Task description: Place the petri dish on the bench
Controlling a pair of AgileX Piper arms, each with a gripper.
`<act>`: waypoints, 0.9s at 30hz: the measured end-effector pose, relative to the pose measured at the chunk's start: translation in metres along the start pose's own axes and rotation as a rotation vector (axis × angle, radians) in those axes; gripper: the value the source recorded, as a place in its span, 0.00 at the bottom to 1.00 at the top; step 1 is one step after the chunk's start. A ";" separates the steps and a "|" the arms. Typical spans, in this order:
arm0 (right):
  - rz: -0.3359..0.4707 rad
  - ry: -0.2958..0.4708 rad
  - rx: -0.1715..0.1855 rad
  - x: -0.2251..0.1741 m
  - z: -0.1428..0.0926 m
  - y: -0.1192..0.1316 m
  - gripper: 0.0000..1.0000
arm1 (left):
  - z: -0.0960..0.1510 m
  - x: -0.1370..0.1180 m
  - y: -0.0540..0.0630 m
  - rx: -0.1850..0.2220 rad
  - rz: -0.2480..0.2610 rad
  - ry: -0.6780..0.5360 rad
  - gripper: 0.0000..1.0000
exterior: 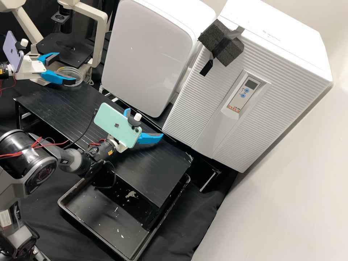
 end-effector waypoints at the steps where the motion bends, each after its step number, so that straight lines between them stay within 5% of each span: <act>1: 0.000 0.000 0.000 0.000 0.000 0.000 1.00 | 0.003 -0.001 0.000 -0.006 -0.001 -0.008 1.00; 6: 0.000 0.000 0.000 0.000 0.000 0.000 1.00 | 0.011 -0.005 -0.009 -0.001 -0.042 -0.032 1.00; 27: 0.000 0.000 0.000 0.000 0.000 0.000 1.00 | -0.002 -0.004 -0.009 0.035 -0.029 0.039 1.00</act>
